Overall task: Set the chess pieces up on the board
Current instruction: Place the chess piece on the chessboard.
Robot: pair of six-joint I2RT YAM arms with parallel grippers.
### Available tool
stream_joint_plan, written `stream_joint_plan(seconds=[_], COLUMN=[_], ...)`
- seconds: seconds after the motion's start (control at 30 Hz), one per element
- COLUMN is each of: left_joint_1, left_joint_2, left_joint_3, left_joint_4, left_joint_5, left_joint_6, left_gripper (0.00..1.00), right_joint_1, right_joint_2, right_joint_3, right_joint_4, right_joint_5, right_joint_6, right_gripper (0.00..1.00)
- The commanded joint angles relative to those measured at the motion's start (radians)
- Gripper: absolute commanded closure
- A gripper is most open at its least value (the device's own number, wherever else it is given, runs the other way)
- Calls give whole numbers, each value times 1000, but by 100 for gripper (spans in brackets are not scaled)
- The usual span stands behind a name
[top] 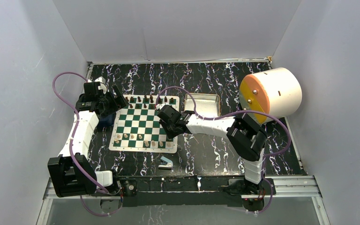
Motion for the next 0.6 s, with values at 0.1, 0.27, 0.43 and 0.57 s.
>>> stream_joint_plan(seconds=[0.1, 0.27, 0.43, 0.57], left_joint_1=[2, 3, 2, 2], left_joint_2=[-10, -8, -7, -4], left_joint_3=[20, 25, 23, 27], left_joint_4=[-16, -20, -29, -36], left_joint_5=[15, 6, -22, -58], left_joint_6=[19, 19, 24, 32], left_gripper=[15, 15, 15, 16], right_joint_1=[4, 5, 4, 4], right_joint_2=[20, 8, 1, -21], right_joint_3=[16, 33, 77, 106], right_joint_4=[10, -15, -41, -42], right_joint_5=[11, 12, -8, 0], right_joint_6=[12, 7, 4, 0], right_gripper=[77, 65, 55, 49])
